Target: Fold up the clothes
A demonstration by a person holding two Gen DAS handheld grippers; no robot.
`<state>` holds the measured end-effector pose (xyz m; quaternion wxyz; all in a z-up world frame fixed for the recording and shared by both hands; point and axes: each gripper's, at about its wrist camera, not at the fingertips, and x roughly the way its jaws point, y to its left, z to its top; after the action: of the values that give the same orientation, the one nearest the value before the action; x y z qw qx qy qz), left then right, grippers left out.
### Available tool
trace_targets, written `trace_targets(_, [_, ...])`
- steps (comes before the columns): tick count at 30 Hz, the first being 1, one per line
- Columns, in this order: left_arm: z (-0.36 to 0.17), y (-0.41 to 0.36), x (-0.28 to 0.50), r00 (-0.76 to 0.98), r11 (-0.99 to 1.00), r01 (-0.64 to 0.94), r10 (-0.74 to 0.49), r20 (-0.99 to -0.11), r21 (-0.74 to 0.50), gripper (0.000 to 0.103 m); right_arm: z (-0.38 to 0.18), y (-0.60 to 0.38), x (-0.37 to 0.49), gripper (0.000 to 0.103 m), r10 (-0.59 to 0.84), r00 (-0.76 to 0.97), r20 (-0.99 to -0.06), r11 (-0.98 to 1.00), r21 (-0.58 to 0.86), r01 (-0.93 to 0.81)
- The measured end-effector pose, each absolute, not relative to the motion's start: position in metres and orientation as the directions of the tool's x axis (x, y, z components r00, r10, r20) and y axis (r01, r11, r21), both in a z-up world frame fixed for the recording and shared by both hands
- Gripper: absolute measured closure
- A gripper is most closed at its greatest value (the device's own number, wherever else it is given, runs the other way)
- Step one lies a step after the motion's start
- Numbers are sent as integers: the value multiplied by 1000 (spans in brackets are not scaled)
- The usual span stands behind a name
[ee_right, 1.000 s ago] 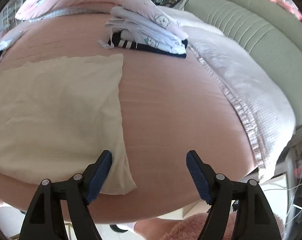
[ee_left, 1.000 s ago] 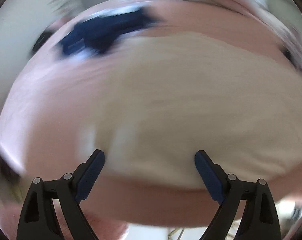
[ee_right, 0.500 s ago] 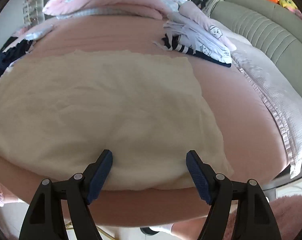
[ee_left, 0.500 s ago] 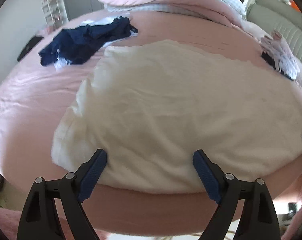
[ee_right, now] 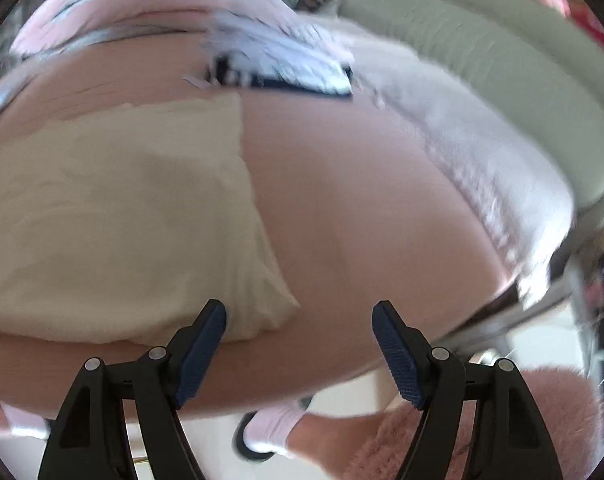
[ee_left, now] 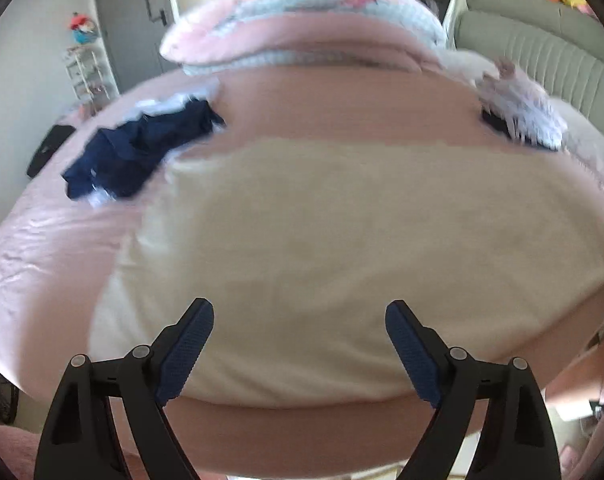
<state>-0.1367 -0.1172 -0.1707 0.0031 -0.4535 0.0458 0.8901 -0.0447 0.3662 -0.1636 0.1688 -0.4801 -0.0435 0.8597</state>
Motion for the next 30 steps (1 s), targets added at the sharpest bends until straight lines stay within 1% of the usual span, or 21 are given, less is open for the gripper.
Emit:
trace_targets(1, [-176,-125,-137,-564,-997,-18,-51,-824,74,15,-163,375,-46,28,332,-472,-817,-936,-221,-275])
trace_targets(3, [-176,-155,-136,-539,-996,80,-64,-840,25,15,-161,389,-50,28,327,-459,-826,-930,-197,-309])
trace_targets(7, [-160,-207,-128,-546,-966,259,-134,-827,-15,15,-157,389,-42,28,356,-460,-814,-915,-202,-350])
trace_targets(9, [-162,-231,-126,-521,-944,329,-152,-840,-34,15,-148,385,-39,28,298,-526,-797,-936,-136,-324])
trace_targets(11, [-175,-253,-129,-447,-916,401,-206,-871,11,15,-139,381,-36,28,235,-591,-772,-954,-67,-291])
trace_targets(12, [-178,-264,-126,-440,-902,431,-193,-877,-18,14,-142,374,-40,28,203,-584,-786,-965,-61,-253])
trace_targets(13, [-176,-271,-124,-444,-892,452,-208,-872,-18,14,-149,371,-46,28,200,-555,-808,-969,-79,-234])
trace_targets(15, [-167,-281,-122,-443,-869,494,-286,-850,35,14,-170,374,-59,28,244,-460,-854,-958,-137,-253])
trace_targets(16, [-162,-284,-122,-453,-861,507,-309,-836,44,14,-170,378,-60,28,239,-455,-858,-953,-118,-277])
trace_targets(17, [-158,-281,-121,-475,-864,502,-304,-826,29,14,-169,382,-60,28,231,-455,-860,-948,-94,-303])
trace_targets(18, [-155,-276,-119,-501,-872,489,-286,-817,5,14,-164,385,-60,28,270,-462,-845,-934,-114,-338])
trace_targets(19, [-152,-271,-118,-526,-880,476,-268,-807,-18,14,-159,386,-57,28,275,-482,-832,-929,-102,-355])
trace_targets(21, [-147,-258,-119,-565,-898,437,-233,-792,-47,14,-151,389,-49,28,158,-546,-823,-938,48,-343])
trace_targets(23, [-149,-239,-128,-581,-926,376,-200,-789,-42,14,-157,393,-52,30,-36,-558,-829,-932,229,-280])
trace_targets(24, [-148,-229,-130,-591,-937,349,-195,-782,-30,14,-163,393,-52,37,-86,-541,-836,-919,276,-280])
trace_targets(25, [-141,-215,-130,-614,-946,323,-223,-757,17,14,-169,392,-53,38,-131,-522,-843,-904,318,-285])
trace_targets(26, [-132,-198,-128,-652,-958,280,-237,-720,62,14,-173,391,-55,38,-132,-507,-852,-903,314,-294])
trace_targets(28, [-113,-166,-121,-736,-974,177,-225,-638,138,14,-172,389,-59,39,-111,-509,-854,-906,297,-301])
trace_targets(30, [-112,-150,-124,-752,-985,102,-167,-637,138,14,-175,389,-62,38,-103,-510,-854,-895,303,-327])
